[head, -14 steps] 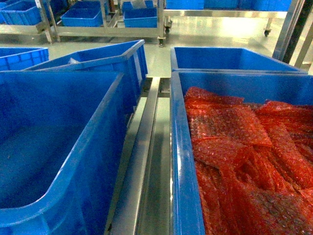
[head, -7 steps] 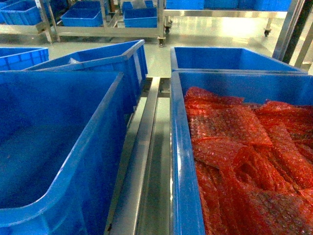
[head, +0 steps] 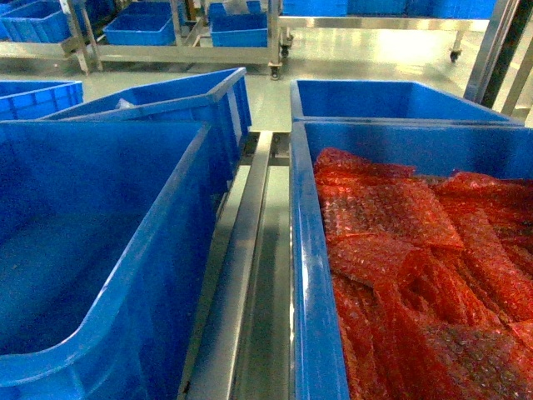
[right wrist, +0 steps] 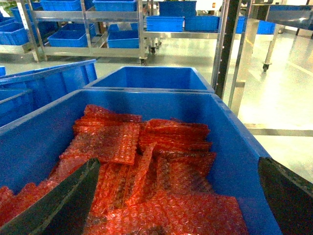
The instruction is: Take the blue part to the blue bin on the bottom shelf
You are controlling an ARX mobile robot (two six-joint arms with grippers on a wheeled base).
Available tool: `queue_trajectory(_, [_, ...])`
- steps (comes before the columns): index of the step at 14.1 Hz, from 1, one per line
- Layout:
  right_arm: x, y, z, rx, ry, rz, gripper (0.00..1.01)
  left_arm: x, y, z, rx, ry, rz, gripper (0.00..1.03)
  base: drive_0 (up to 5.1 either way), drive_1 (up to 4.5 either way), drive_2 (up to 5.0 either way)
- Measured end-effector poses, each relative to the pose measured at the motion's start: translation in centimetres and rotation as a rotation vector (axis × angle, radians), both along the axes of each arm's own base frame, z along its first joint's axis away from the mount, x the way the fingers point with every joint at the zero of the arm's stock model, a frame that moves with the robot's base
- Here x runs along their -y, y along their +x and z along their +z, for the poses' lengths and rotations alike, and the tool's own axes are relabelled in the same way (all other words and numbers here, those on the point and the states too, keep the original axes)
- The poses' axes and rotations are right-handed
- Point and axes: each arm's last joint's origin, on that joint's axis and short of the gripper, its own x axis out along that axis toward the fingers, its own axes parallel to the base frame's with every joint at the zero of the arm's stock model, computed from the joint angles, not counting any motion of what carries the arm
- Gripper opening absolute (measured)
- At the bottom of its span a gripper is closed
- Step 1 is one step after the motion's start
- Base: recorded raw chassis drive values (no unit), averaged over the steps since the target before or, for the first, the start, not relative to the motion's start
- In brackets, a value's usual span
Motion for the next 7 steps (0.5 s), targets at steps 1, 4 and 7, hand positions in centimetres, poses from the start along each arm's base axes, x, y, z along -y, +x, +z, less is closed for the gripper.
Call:
queue_trajectory(1, [0.00,0.00,0.00,0.000,0.000,0.000,0.98,0.00,0.00,0.00,0.000,0.000,0.000,0.44,0.0,0.00,0.0])
queue_trajectory(4, [0.00,0.00,0.00,0.000,0.000,0.000,0.98,0.00,0.00,0.00,0.000,0.000,0.000,0.44,0.0,0.00,0.0])
queue_trajectory(7, [0.00,0.00,0.00,0.000,0.000,0.000,0.98,0.00,0.00,0.00,0.000,0.000,0.000,0.44,0.0,0.00,0.0])
